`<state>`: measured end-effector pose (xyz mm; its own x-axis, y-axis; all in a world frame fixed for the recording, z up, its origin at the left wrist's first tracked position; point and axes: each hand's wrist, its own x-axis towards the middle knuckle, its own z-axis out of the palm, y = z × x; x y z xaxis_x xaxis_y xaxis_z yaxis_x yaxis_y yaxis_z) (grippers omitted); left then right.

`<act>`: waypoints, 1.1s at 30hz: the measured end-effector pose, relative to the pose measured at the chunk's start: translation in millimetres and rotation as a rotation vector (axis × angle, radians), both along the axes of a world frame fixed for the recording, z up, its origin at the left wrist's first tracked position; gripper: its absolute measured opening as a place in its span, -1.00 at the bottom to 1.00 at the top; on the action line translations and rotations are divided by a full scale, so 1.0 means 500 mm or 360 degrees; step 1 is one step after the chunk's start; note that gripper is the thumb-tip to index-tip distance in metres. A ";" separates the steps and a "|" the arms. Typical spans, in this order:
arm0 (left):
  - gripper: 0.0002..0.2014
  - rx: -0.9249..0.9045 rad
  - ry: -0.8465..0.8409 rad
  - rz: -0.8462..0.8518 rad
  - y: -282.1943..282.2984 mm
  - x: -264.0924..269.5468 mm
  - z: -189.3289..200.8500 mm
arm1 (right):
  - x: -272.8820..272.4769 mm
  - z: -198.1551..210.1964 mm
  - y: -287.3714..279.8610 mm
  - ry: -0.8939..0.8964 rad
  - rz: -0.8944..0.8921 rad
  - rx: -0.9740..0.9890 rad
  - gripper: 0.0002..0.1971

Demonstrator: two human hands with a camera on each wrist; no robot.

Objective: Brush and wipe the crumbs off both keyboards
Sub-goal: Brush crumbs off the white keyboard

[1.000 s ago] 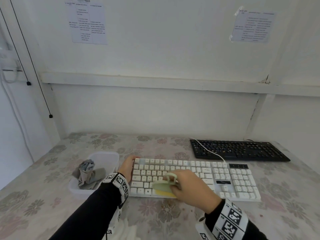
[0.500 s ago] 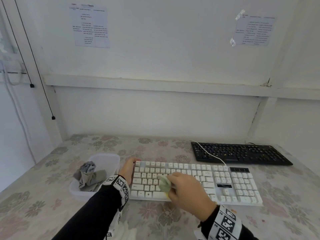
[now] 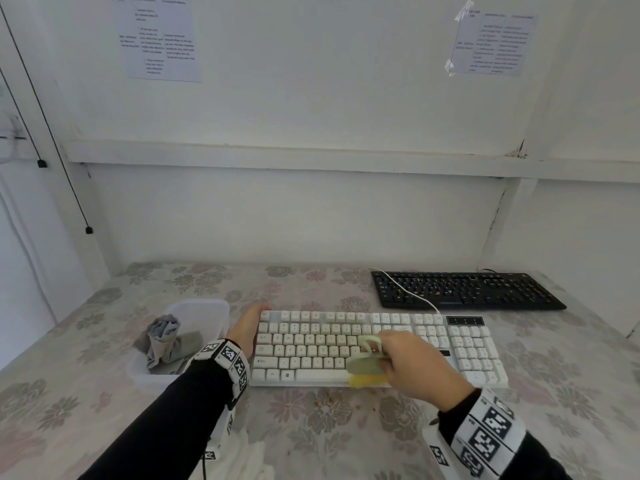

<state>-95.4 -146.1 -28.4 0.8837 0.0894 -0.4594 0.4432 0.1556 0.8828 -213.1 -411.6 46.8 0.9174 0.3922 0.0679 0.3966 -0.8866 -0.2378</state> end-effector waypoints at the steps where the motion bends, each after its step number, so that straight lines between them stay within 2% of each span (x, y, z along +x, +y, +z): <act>1: -0.68 -0.0002 -0.0003 0.0006 0.000 0.001 0.000 | 0.000 0.007 -0.005 0.0005 -0.0004 0.0000 -0.77; 4: -0.69 0.0015 -0.0015 0.0021 -0.002 0.000 0.000 | 0.011 0.008 -0.010 0.0001 0.0024 0.0130 -0.92; 11: -0.70 0.0017 -0.0042 0.0043 -0.008 -0.001 0.000 | 0.023 -0.034 -0.018 0.0013 -0.0052 0.0133 -0.85; 17: -0.70 0.0007 -0.0033 0.0065 -0.012 -0.003 0.003 | -0.001 -0.008 -0.099 -0.0011 -0.0256 -0.0071 -0.83; 19: -0.70 0.0001 -0.0032 0.0073 -0.014 -0.004 0.006 | -0.010 0.006 -0.109 0.0000 -0.0284 -0.0094 -0.75; 22: -0.73 0.0037 -0.0045 0.0098 -0.015 -0.005 0.009 | -0.006 0.007 -0.104 -0.0005 -0.0248 0.0121 -0.86; 25: -0.74 0.0101 -0.0047 0.0131 -0.014 -0.007 0.014 | 0.000 -0.009 -0.072 0.0053 -0.0097 0.0292 -0.83; 29: -0.77 0.0154 -0.0056 0.0200 -0.008 -0.011 0.019 | -0.004 -0.035 -0.053 -0.0005 0.0033 0.0253 -0.79; 33: -0.77 0.0174 -0.0037 0.0205 -0.008 -0.012 0.019 | -0.021 -0.030 -0.086 -0.0091 -0.0085 0.0137 -0.74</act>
<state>-101.3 -149.9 -18.7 0.8721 0.2509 -0.4202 0.4049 0.1124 0.9074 -223.7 -454.8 31.6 0.9304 0.3336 0.1519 0.3647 -0.8840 -0.2925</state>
